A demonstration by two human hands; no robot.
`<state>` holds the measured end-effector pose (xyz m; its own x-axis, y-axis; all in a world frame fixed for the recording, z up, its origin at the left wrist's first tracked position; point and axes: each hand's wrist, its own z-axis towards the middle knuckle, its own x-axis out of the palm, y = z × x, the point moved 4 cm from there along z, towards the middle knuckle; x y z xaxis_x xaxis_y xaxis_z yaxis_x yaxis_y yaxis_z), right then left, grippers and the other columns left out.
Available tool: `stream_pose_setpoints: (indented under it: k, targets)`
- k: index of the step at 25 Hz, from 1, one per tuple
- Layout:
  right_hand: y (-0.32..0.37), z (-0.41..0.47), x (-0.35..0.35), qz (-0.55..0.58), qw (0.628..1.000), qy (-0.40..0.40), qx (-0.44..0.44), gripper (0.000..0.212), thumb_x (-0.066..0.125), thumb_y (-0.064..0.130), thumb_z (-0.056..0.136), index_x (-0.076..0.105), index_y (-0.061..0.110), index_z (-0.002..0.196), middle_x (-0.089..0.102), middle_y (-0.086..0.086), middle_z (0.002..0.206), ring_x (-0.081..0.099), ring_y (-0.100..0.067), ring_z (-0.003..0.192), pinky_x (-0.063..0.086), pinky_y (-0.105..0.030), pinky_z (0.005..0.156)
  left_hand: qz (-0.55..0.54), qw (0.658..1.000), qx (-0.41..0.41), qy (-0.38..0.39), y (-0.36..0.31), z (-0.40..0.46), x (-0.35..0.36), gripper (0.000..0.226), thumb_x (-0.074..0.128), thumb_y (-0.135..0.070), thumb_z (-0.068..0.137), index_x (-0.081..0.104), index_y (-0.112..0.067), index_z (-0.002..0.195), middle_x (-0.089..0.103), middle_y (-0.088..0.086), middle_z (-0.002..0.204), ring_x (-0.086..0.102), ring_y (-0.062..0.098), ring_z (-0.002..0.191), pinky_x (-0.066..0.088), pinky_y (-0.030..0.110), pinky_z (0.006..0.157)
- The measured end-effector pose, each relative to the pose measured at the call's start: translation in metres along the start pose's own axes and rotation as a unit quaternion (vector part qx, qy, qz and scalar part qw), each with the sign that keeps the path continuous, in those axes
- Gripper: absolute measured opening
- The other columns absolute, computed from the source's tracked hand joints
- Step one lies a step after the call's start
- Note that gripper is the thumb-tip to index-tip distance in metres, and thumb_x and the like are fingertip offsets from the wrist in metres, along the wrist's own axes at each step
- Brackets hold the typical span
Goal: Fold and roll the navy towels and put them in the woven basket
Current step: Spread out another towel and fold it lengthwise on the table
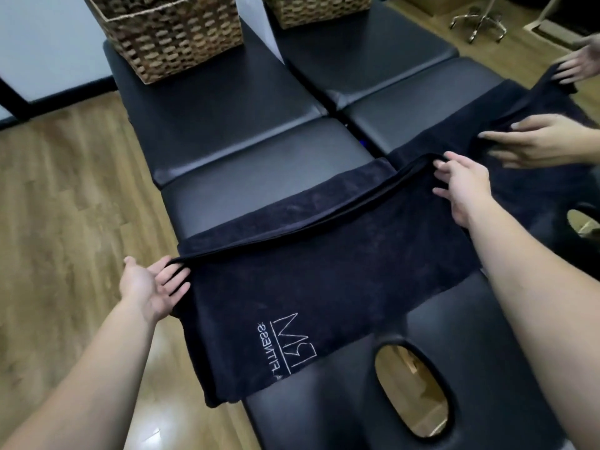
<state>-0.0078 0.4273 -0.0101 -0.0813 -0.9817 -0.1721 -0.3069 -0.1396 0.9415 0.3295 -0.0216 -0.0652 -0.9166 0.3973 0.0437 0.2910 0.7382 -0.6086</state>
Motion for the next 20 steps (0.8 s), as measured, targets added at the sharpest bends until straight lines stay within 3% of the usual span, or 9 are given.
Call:
stream_pose_setpoints:
  k: [5, 8, 12, 15, 17, 20]
  targets:
    - [0.002, 0.039, 0.042, -0.013, 0.999, -0.036, 0.003, 0.032, 0.055, 0.018, 0.092, 0.065, 0.022, 0.122, 0.073, 0.000, 0.116, 0.066, -0.015, 0.112, 0.056, -0.037, 0.088, 0.042, 0.998, -0.032, 0.017, -0.034, 0.046, 0.012, 0.063, 0.021, -0.060, 0.104, 0.064, -0.016, 0.115, 0.075, 0.006, 0.106, 0.065, 0.030, 0.114, 0.048, 0.046, 0.098]
    - [-0.007, 0.060, 0.071, -0.026, 0.999, -0.003, 0.023, 0.040, 0.060, 0.023, 0.094, 0.060, 0.022, 0.134, 0.067, 0.000, 0.127, 0.061, -0.017, 0.121, 0.054, -0.036, 0.090, 0.036, 0.999, -0.036, 0.016, -0.037, 0.068, 0.023, 0.063, 0.021, -0.058, 0.105, 0.059, -0.016, 0.130, 0.069, 0.007, 0.124, 0.063, 0.030, 0.114, 0.047, 0.046, 0.099]
    - [-0.025, 0.077, 0.101, 0.007, 0.997, 0.068, 0.040, 0.063, 0.063, 0.032, 0.099, 0.036, 0.022, 0.155, 0.040, 0.007, 0.158, 0.038, -0.015, 0.143, 0.045, -0.037, 0.106, 0.017, 1.000, -0.019, 0.010, -0.033, 0.089, 0.032, 0.064, 0.023, -0.058, 0.105, 0.048, -0.015, 0.147, 0.062, 0.005, 0.137, 0.061, 0.028, 0.123, 0.047, 0.044, 0.104]
    - [-0.038, 0.076, 0.104, -0.030, 0.997, 0.059, 0.032, 0.060, 0.064, 0.033, 0.098, 0.042, 0.018, 0.152, 0.045, 0.004, 0.155, 0.044, -0.015, 0.139, 0.046, -0.039, 0.108, 0.011, 1.000, 0.002, 0.004, -0.032, 0.094, 0.031, 0.063, 0.023, -0.053, 0.107, 0.033, -0.015, 0.157, 0.061, 0.002, 0.139, 0.063, 0.026, 0.118, 0.049, 0.042, 0.101]
    - [-0.053, 0.069, 0.098, -0.135, 0.989, 0.050, 0.011, 0.049, 0.064, 0.031, 0.098, 0.055, 0.016, 0.143, 0.057, 0.000, 0.143, 0.055, -0.014, 0.124, 0.047, -0.039, 0.108, 0.017, 0.998, 0.055, -0.020, -0.027, 0.095, 0.027, 0.056, 0.028, -0.044, 0.109, 0.026, -0.017, 0.159, 0.060, 0.000, 0.133, 0.065, 0.027, 0.110, 0.050, 0.039, 0.098]
    - [-0.079, 0.057, 0.087, -0.261, 0.964, 0.053, -0.017, 0.027, 0.063, 0.029, 0.097, 0.070, 0.017, 0.120, 0.069, -0.002, 0.124, 0.063, -0.019, 0.115, 0.046, -0.034, 0.105, 0.098, 0.969, 0.209, -0.082, -0.023, 0.091, 0.024, 0.041, 0.045, -0.030, 0.105, 0.050, -0.017, 0.144, 0.063, 0.002, 0.127, 0.065, 0.023, 0.113, 0.048, 0.033, 0.100]
